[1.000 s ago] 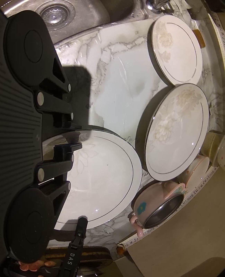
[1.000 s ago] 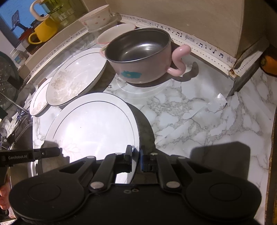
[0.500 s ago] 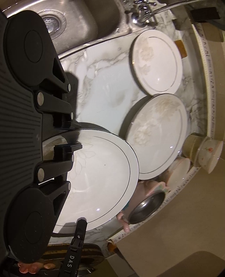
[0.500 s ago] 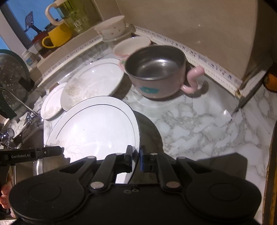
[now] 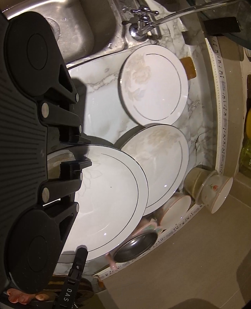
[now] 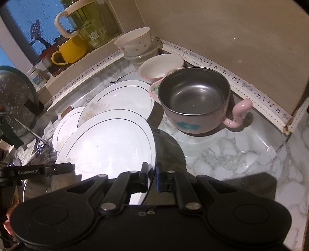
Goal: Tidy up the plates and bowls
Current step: 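Lift the large white plate with both grippers toward the medium white plate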
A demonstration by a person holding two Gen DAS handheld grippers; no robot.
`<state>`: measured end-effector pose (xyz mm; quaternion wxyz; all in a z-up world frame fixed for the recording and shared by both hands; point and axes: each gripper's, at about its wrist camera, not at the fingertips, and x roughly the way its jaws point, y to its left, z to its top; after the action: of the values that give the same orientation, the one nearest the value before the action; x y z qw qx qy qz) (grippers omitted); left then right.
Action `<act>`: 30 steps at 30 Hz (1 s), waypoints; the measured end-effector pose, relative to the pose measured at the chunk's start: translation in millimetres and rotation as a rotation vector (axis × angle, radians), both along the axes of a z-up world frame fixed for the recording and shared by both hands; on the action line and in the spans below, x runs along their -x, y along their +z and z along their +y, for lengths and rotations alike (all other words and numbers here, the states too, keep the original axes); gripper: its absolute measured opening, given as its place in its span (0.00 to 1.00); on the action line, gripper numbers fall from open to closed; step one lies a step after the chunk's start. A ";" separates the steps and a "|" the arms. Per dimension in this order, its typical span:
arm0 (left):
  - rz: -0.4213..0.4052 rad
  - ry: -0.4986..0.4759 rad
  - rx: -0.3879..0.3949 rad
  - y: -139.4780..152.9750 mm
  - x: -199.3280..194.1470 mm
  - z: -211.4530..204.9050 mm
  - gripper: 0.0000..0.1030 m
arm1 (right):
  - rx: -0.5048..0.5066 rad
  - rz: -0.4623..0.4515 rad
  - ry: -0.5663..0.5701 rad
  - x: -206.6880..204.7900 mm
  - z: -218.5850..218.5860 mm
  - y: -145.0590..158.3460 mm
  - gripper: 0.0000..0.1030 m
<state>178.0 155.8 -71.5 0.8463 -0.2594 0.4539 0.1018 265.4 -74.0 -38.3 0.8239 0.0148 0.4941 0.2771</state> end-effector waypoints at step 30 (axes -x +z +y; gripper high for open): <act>-0.023 -0.009 -0.126 -1.1 -94.4 77.0 0.14 | -0.106 0.045 -0.112 -61.8 53.4 -25.0 0.08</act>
<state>272.4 232.8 -72.6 0.8665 -0.2048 0.4381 0.1233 327.2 -20.6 -63.3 0.8247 0.0923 0.4957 0.2561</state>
